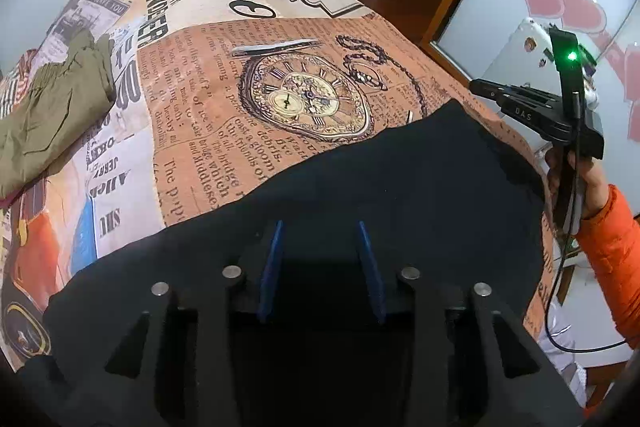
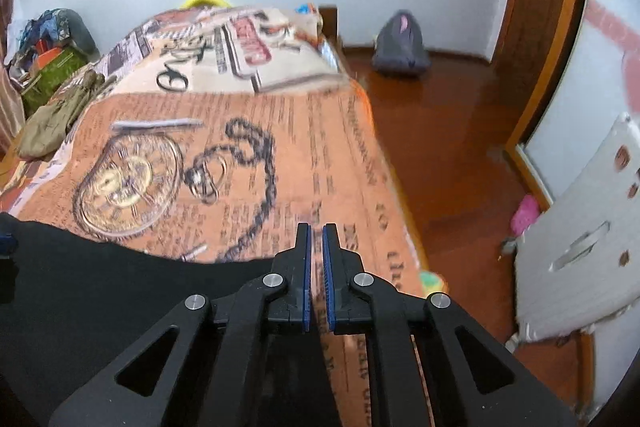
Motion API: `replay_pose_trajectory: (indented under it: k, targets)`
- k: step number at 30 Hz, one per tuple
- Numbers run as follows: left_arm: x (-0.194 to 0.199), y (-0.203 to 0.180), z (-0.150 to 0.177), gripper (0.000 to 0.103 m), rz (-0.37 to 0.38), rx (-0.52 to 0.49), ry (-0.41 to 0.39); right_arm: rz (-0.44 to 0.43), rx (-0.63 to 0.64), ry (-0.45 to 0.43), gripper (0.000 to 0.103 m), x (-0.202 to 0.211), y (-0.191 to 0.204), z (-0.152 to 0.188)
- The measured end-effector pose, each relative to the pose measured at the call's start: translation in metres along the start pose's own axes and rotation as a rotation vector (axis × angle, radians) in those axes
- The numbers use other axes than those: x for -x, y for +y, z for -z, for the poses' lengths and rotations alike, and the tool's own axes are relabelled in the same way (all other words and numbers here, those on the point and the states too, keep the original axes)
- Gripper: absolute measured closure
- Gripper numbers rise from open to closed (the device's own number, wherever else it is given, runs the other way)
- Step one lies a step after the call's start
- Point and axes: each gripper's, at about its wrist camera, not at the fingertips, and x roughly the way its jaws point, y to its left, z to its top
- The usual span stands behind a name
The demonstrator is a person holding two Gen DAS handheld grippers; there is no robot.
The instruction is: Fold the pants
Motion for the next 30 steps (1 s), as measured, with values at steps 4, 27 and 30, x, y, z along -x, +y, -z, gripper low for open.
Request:
replay_pose_trajectory:
  k: [4,27,30]
  targets:
    - [0.009,-0.004,-0.002,0.064,-0.02,-0.006,0.006,-0.029,0.023,0.005,0.098,0.018,0.009,0.008]
    - [0.124,-0.03,0.122,0.053,-0.051,0.094,-0.105,-0.399,0.358,-0.071,0.08,0.154,0.157,0.091]
    - [0.117,-0.04,0.133,0.054,-0.029,0.077,-0.088,-0.41,0.382,-0.042,0.08,0.146,0.168,0.099]
